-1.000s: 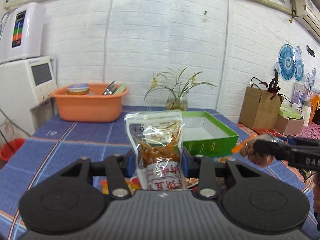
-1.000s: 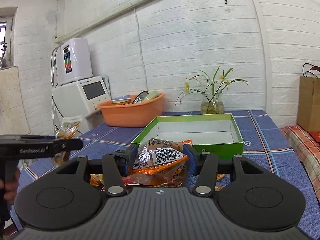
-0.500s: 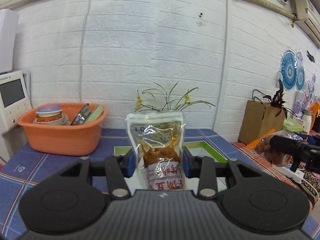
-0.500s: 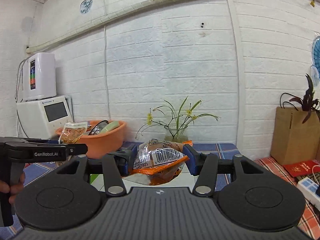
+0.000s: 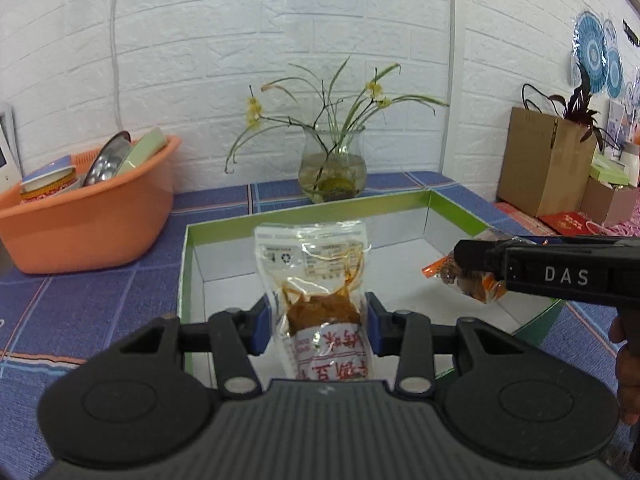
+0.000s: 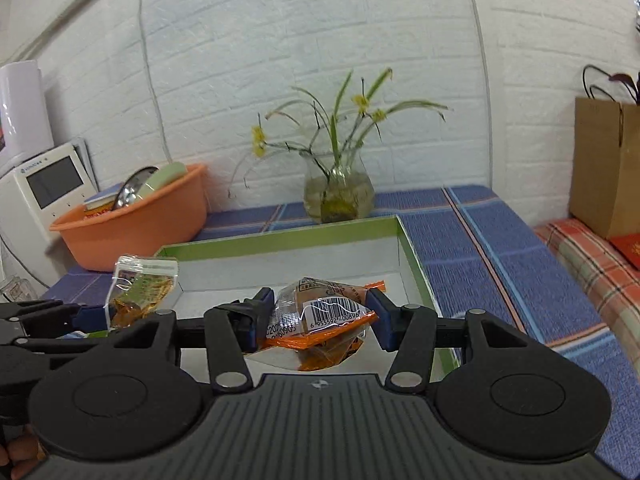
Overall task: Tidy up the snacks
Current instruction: 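Carry both held snacks over the green box and release them inside, then grasp the orange chip bag with the left gripper while the right grasps red sausage sticks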
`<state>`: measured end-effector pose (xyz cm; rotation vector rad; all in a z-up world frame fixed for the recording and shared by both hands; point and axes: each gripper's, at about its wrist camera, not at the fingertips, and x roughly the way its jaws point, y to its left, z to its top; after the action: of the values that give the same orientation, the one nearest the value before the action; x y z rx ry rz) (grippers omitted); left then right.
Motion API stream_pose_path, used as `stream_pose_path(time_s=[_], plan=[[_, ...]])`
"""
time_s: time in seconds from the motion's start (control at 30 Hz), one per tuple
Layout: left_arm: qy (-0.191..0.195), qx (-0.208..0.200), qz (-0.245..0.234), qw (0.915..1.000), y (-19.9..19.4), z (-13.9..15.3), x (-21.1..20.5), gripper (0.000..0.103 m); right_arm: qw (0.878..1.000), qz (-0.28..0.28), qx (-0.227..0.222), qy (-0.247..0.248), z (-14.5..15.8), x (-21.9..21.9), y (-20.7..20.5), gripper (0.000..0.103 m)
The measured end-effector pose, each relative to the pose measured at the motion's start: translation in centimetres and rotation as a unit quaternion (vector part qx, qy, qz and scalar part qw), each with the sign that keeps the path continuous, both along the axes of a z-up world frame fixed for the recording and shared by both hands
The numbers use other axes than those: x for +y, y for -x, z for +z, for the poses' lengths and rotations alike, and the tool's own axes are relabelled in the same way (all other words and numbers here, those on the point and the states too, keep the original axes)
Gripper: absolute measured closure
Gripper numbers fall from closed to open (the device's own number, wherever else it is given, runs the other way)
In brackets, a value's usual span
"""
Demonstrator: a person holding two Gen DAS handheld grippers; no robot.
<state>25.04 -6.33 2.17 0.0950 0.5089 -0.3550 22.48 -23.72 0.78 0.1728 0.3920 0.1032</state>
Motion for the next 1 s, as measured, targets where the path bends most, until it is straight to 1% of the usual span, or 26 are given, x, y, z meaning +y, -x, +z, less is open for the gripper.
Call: stream_pose_path(time_s=[0.13, 0.23, 0.3, 0.37, 0.43, 0.5, 0.57, 0.63, 0.7, 0.77, 0.9, 0.93, 0.97, 1.0], plan=[[-0.01, 0.009, 0.011, 0.9998, -0.4, -0.5, 1.3, 0.061, 0.997, -0.016, 0.073, -0.037, -1.0, 0.2, -0.3, 0.017], [-0.019, 0.028, 0.016, 0.9993, -0.8, -1.1, 2.6, 0.06, 0.995, -0.025, 0.092, -0.042, -0.6, 1.3, 0.3, 0.016], [-0.016, 0.022, 0.017, 0.9995, -0.4, -1.2, 3.7, 0.055, 0.992, -0.02, 0.105, -0.063, -0.4, 2.0, 0.9, 0.016], [-0.01, 0.027, 0.014, 0.9995, -0.1, -1.1, 4.6, 0.055, 0.99, -0.012, 0.113, -0.09, -0.1, 2.9, 1.4, 0.017], [-0.002, 0.022, 0.012, 0.9997, 0.2, -0.8, 5.3, 0.056, 0.99, -0.005, 0.112, -0.086, -0.1, 3.8, 1.9, 0.017], [0.011, 0.008, 0.0, 0.9999, 0.4, -0.3, 5.3, 0.056, 0.991, -0.001, 0.106, -0.078, -0.2, 3.8, 2.0, 0.017], [0.017, -0.008, -0.019, 0.9996, 0.7, 0.1, 4.7, 0.055, 0.993, -0.018, 0.101, -0.066, -0.2, 3.5, 1.9, 0.017], [0.01, -0.009, -0.027, 0.9995, 0.5, 0.0, 3.8, 0.055, 0.994, -0.035, 0.095, -0.042, -0.1, 3.4, 1.8, 0.017], [0.01, -0.007, -0.018, 0.9998, 0.6, -0.3, 3.2, 0.055, 0.995, -0.044, 0.091, -0.023, 0.0, 3.3, 1.7, 0.017], [0.005, -0.017, -0.009, 0.9998, 1.1, -0.5, 3.0, 0.055, 0.995, -0.047, 0.085, -0.016, 0.2, 3.2, 1.7, 0.017], [-0.009, -0.02, 0.015, 0.9997, 1.3, -0.9, 2.8, 0.055, 0.997, -0.048, 0.062, 0.014, 0.5, 3.8, 2.1, 0.016], [-0.008, -0.019, 0.019, 0.9996, 1.2, -1.0, 2.9, 0.055, 0.997, -0.045, 0.056, 0.017, 0.5, 3.9, 2.2, 0.012], [-0.004, -0.017, 0.021, 0.9996, 1.1, -1.1, 3.0, 0.054, 0.998, -0.038, 0.049, 0.015, 0.6, 3.9, 2.2, 0.012], [0.002, -0.018, 0.022, 0.9996, 1.0, -1.1, 3.1, 0.052, 0.999, -0.035, 0.039, 0.01, 0.6, 3.9, 2.3, 0.008]])
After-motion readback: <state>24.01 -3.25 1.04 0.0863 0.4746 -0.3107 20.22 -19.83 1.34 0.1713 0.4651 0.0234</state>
